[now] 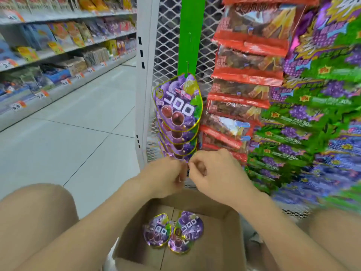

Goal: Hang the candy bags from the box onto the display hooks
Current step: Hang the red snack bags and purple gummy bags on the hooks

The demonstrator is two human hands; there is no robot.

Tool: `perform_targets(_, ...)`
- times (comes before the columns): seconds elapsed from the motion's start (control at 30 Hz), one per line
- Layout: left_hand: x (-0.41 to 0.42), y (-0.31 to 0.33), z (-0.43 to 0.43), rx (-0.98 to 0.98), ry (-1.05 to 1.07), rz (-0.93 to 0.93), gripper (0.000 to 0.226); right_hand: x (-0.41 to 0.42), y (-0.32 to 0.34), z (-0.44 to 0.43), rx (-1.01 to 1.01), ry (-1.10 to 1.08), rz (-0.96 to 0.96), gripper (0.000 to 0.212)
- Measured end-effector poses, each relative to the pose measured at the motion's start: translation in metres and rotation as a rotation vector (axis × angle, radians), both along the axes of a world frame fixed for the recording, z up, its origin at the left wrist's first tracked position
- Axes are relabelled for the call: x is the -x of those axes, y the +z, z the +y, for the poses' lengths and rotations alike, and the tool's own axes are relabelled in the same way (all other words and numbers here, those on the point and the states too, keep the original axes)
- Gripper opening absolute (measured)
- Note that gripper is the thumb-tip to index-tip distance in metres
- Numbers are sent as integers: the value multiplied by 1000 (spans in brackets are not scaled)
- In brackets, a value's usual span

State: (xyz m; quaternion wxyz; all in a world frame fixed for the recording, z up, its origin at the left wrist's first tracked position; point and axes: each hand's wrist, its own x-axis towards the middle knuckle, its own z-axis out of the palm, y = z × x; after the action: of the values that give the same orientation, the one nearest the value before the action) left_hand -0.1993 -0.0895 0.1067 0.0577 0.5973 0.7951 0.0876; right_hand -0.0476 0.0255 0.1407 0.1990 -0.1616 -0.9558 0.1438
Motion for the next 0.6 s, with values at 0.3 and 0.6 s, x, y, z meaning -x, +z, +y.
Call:
perform_targets(0.3, 6, -153, -16, 594, 130, -255, 21, 22, -116, 4, -9, 204, -630, 18)
perform_targets(0.6, 13, -343, -22, 647, 480, -410, 59, -12, -252, 31, 268, -9, -998, 11)
